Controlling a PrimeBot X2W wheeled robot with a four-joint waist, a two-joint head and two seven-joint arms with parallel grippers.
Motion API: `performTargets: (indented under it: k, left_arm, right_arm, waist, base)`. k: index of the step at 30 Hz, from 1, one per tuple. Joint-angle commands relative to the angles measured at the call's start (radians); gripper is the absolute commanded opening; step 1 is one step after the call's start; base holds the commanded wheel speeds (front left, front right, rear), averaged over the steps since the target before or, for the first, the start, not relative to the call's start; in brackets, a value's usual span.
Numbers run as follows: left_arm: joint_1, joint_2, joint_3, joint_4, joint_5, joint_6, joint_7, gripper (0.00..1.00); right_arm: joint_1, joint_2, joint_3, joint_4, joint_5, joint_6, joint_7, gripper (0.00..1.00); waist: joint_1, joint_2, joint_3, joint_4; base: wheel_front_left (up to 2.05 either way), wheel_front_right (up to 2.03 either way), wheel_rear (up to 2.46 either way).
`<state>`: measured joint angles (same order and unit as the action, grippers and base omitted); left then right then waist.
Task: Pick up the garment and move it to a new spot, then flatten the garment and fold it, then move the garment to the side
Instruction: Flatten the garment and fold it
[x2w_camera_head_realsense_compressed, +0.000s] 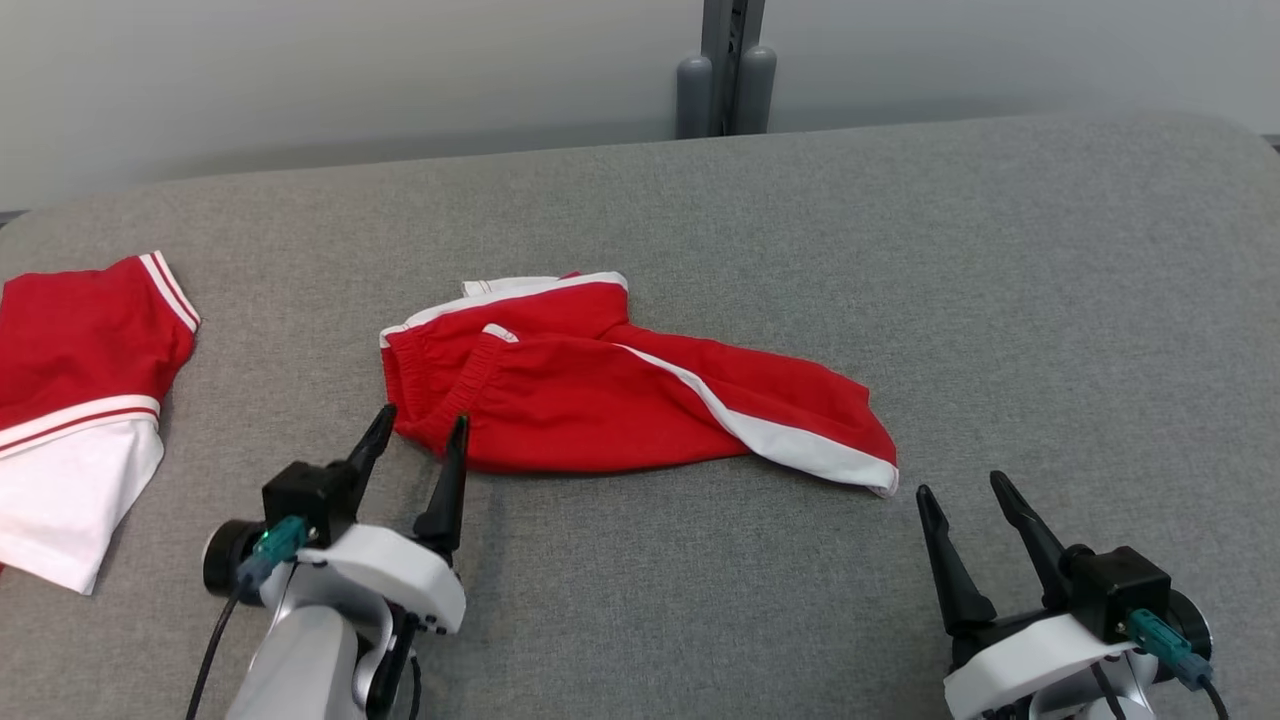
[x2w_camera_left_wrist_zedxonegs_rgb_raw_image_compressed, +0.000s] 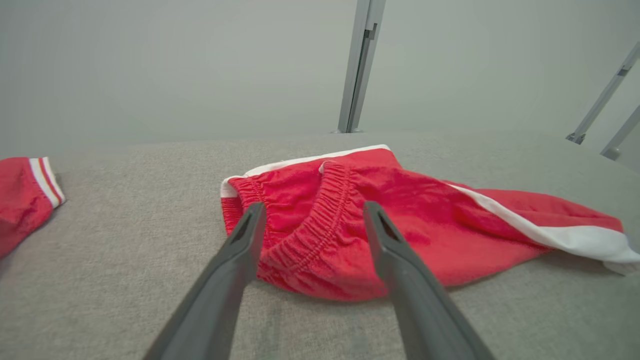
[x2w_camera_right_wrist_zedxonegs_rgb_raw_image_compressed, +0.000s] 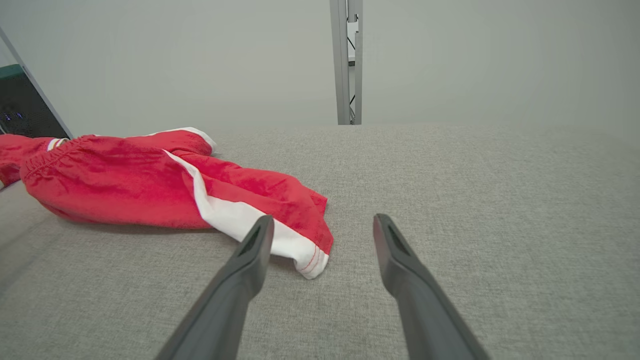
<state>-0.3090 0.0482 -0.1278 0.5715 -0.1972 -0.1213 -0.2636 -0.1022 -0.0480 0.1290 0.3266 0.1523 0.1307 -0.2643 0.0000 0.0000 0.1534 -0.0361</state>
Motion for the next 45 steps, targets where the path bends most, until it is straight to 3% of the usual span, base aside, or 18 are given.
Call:
performTargets:
  k: [1,8,13,20,26,27,28,29,45]
  left_arm:
    - [-0.058,0.004,-0.012,0.047,-0.012,-0.004,-0.002,1.0]
    - [-0.261,0.022,-0.067,0.225,-0.042,-0.009,0.048,1.0]
    - [-0.359,0.022,-0.113,0.315,-0.143,-0.009,0.144,1.0]
    - [-0.4,0.019,-0.197,0.364,-0.271,-0.009,0.269,1.0]
    - [-0.398,0.027,-0.254,0.375,-0.336,-0.009,0.314,0.98]
    - [-0.399,0.03,-0.261,0.371,-0.347,-0.009,0.31,0.75]
    - [-0.399,0.034,-0.27,0.367,-0.352,-0.009,0.304,0.44]
    - [-0.399,0.038,-0.279,0.367,-0.358,-0.009,0.301,0.0]
    - [-0.268,0.065,-0.392,0.362,-0.32,-0.009,0.021,0.0]
  right_arm:
    - [-0.015,-0.005,-0.001,-0.001,0.006,0.0,0.0,1.0]
    - [-0.035,-0.005,0.007,0.005,0.016,0.0,0.0,1.0]
    - [-0.042,-0.005,0.003,0.008,0.024,0.0,0.0,1.0]
    - [-0.032,-0.005,0.002,0.018,0.025,0.0,0.0,1.0]
    - [-0.04,-0.005,0.012,0.023,0.026,0.0,0.0,1.0]
    - [-0.041,-0.005,0.013,0.024,0.026,0.0,0.0,1.0]
    - [-0.041,-0.005,0.014,0.024,0.026,0.0,0.0,1.0]
    - [-0.042,-0.005,0.015,0.025,0.027,0.0,0.0,1.0]
    - [0.015,-0.005,-0.004,0.041,0.038,0.0,0.0,1.0]
  waist:
    - [0.0,0.0,0.021,-0.008]
    - [0.0,0.0,0.052,-0.02]
    - [0.0,0.0,0.061,-0.03]
    - [0.0,0.0,0.057,-0.029]
    - [0.0,0.0,0.053,-0.024]
    - [0.0,0.0,0.052,-0.024]
    - [0.0,0.0,0.052,-0.024]
    - [0.0,0.0,0.051,-0.023]
    - [0.0,0.0,-0.064,0.045]
  base:
    - [0.0,0.0,0.0]
    - [0.0,0.0,0.0]
    - [0.0,0.0,0.0]
    - [0.0,0.0,0.0]
    - [0.0,0.0,0.0]
    - [0.0,0.0,0.0]
    - [0.0,0.0,0.0]
    - [0.0,0.0,0.0]
    - [0.0,0.0,0.0]
